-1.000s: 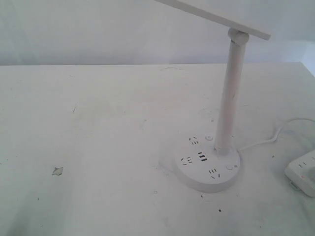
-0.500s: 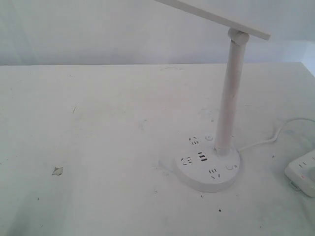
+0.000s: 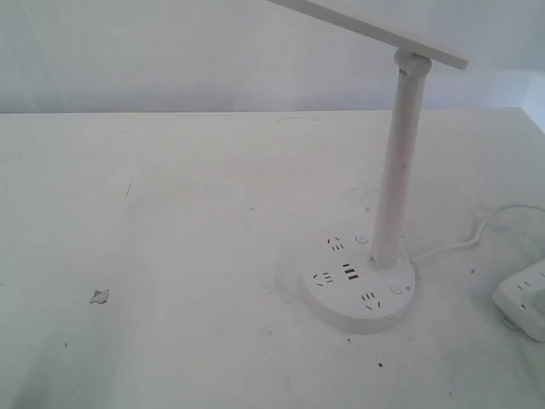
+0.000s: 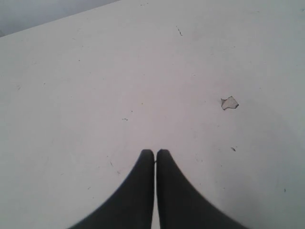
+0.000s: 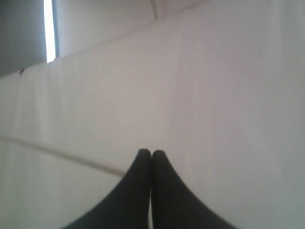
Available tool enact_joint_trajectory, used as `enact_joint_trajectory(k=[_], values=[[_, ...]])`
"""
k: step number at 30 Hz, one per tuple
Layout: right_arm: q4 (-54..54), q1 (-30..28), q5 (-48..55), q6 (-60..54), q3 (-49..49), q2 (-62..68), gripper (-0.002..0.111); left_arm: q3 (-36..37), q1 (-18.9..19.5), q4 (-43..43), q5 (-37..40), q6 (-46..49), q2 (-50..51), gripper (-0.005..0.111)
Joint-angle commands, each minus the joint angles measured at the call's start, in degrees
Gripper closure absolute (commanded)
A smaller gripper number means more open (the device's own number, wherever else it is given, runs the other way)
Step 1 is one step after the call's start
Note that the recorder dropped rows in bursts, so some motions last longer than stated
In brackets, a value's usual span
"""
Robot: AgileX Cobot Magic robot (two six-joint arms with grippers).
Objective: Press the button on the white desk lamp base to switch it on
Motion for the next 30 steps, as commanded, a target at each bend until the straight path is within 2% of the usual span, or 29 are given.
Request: enact_joint_trajectory(k=[1, 4, 13, 19, 30], values=[[-30.7, 0.3, -2.8, 17.4, -6.5, 11.2, 0.108, -0.2, 0.1, -0.3, -0.1, 0.0, -0.3, 0.106], [-33.9, 0.3, -3.0, 19.3, -7.9, 25.5, 0.108, -0.2, 0.1, -0.3, -0.1, 0.0, -0.3, 0.106], [-34.7, 0.3, -4.3, 14.0, -7.9, 48.1, 0.108, -0.2, 0.1, -0.3, -0.1, 0.0, -0.3, 0.106], [-33.6, 3.0, -3.3, 11.5, -7.9, 58.1, 0.108, -0.2, 0.1, -0.3, -0.1, 0.0, -0.3, 0.106], [-21.1, 6.3, -1.1, 6.3, -7.9, 69.2, 0.108, -0.2, 0.1, -0.3, -0.1, 0.0, -0.3, 0.106]])
